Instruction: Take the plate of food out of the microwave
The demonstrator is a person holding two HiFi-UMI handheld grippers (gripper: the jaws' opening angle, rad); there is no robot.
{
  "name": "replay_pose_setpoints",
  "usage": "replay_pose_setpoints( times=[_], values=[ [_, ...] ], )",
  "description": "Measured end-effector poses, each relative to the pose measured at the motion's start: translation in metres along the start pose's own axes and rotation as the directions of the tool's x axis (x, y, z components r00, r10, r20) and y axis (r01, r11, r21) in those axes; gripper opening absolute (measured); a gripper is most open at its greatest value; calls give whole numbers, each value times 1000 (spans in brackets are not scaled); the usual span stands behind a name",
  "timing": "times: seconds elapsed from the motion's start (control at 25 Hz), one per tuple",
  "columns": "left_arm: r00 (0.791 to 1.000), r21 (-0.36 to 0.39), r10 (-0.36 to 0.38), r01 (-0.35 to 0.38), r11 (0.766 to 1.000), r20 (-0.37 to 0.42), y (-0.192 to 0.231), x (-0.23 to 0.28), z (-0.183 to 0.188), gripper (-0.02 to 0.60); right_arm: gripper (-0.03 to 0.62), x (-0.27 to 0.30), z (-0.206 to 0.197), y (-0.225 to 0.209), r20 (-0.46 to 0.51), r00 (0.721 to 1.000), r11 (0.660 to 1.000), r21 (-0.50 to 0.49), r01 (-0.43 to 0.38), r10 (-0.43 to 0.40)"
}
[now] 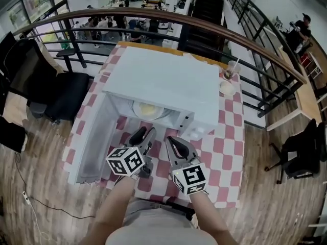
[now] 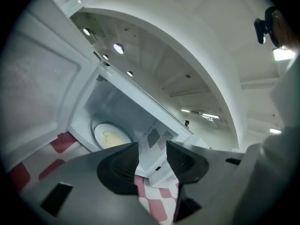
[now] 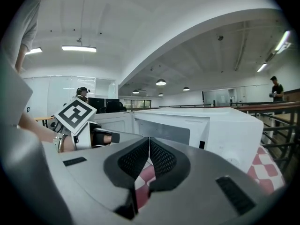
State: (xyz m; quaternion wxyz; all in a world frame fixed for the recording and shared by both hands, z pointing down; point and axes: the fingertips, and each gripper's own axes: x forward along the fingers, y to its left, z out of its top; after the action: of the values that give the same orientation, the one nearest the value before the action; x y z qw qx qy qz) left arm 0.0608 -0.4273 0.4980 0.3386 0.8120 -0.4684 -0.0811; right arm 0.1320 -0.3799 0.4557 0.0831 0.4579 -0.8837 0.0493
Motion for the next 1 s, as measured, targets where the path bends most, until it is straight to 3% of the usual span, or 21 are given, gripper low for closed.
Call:
replay_pose_setpoints(
  times=[0.2, 0.36, 0.48, 0.64, 0.84, 1.0],
  values=[
    [998, -162, 51, -58, 985, -47, 40, 24, -21, 181, 28, 12, -15, -1, -39, 999, 1000, 8, -10, 11],
    [995, -290, 71, -91, 953, -76, 62, 39, -33, 183, 28, 23, -25, 0, -71, 997, 1000, 16, -26, 27],
    [992, -403, 94, -118, 907, -78, 78, 46, -39, 244, 28, 30, -31, 0, -89, 995, 999, 19, -40, 41],
    [984, -528, 160, -175, 831, -76, 102, 52, -42, 250, 28, 35, -40, -2, -116, 992, 998, 29, -50, 53],
    [968, -585, 236, -242, 774, -89, 128, 67, -42, 238, 28, 42, -52, -3, -145, 988, 998, 42, -51, 57],
    [944, -637, 306, -312, 705, -123, 144, 75, -50, 223, 28, 44, -59, -8, -165, 985, 997, 54, -47, 56]
  ],
)
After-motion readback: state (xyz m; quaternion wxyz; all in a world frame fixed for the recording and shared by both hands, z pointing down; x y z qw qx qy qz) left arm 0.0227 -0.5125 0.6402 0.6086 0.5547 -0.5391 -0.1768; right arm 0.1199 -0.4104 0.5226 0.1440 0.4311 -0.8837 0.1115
